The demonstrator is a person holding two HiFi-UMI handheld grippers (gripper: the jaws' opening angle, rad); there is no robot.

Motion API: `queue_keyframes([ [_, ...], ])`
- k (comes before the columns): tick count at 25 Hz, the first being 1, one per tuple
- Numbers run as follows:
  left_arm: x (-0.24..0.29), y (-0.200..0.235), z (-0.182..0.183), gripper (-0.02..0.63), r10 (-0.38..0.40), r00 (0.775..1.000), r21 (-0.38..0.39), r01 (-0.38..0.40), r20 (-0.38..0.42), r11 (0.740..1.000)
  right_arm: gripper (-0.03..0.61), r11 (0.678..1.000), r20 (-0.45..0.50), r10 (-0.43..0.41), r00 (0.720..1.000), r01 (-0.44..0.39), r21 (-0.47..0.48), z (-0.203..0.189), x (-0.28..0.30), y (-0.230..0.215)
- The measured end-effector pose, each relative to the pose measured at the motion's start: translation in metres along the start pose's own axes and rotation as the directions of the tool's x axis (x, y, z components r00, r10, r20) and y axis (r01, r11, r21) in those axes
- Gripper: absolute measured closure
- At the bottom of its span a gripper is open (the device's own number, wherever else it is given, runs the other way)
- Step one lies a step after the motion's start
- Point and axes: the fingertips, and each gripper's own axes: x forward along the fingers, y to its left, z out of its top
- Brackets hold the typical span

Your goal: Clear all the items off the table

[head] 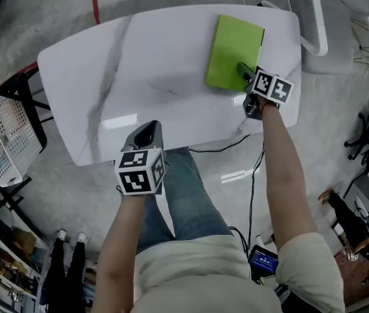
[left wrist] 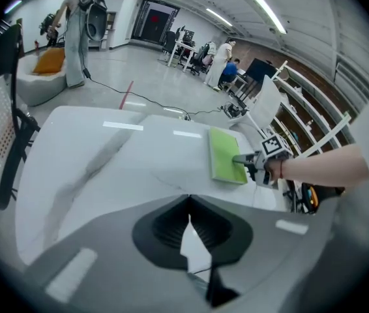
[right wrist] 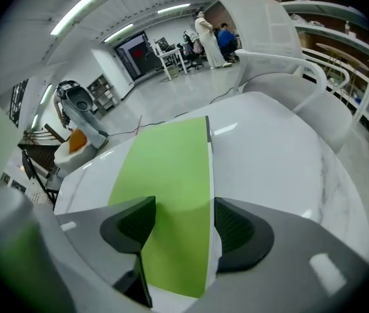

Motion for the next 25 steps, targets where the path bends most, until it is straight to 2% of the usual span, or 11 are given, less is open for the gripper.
queue_keyframes([
  [7,-0.017,0.042,-0.013,0.604,0.047,0.998,-0.095,-0.043,0.042,0.995,0.295,0.986,-0.059,0.078,0.995,-0.085,-0.142,-0.028,0.008,0.072],
  [15,-0.038,0.096,-0.045,0.604,0.100,0.991,-0.211,-0.078,0.092,0.974,0.295,0.924,-0.147,0.178,0.973,-0.217,-0.315,-0.082,0.020,0.175],
  [20,-0.057,0.130,-0.071,0.604,0.125,0.987,-0.271,-0.094,0.097,0.958,0.295,0.864,-0.230,0.239,0.943,-0.314,-0.393,-0.125,0.021,0.242],
  [25,-0.083,0.156,-0.096,0.604,0.174,0.982,-0.337,-0.139,0.076,0.931,0.293,0.776,-0.337,0.276,0.900,-0.415,-0.474,-0.165,0.011,0.299],
])
